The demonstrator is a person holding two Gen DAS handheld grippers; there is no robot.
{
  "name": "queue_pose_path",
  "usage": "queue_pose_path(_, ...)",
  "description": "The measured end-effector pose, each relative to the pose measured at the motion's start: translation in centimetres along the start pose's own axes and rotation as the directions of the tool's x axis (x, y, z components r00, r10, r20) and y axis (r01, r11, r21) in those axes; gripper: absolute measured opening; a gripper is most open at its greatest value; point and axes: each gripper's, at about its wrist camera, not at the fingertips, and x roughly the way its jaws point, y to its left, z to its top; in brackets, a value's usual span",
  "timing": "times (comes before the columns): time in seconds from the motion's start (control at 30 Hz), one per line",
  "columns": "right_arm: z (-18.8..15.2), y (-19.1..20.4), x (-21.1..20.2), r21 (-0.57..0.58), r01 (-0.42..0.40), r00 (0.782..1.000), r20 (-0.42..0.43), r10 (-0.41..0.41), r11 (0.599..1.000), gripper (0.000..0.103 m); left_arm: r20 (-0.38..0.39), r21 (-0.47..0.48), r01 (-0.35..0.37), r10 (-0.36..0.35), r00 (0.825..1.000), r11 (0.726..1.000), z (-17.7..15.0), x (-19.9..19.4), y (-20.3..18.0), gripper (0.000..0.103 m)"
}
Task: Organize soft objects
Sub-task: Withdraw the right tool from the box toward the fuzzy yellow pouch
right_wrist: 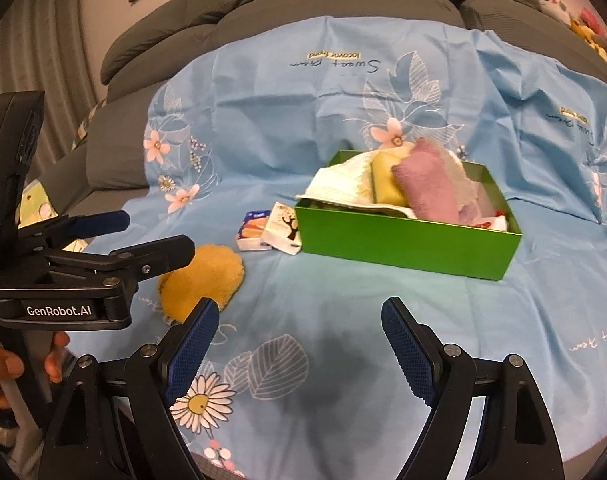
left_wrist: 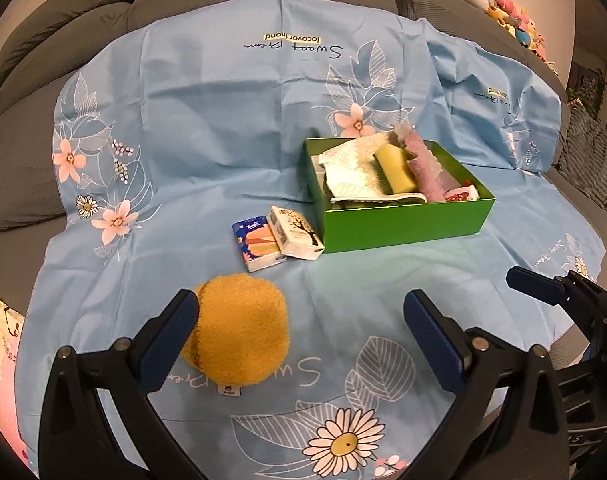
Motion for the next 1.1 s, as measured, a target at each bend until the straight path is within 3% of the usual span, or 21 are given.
queue_pose_path(0.8,0.3,6.3,8.1,-0.074,-0.094,0.987,-0.141,0.083,0.993,0.084,-0.108,-0.067,-0.003,-0.004,0.994,0.998,-1.7,5.0,6.5,0.102)
queue_pose_path(1.1,0.0,7.8,11.5,-0.074,-0.144,0.975,-0.182,0.128,0.987,0.084,-0.181,-0.168,0.047,-0.078,0.980,0.985,-2.4,7.4,10.0,0.102)
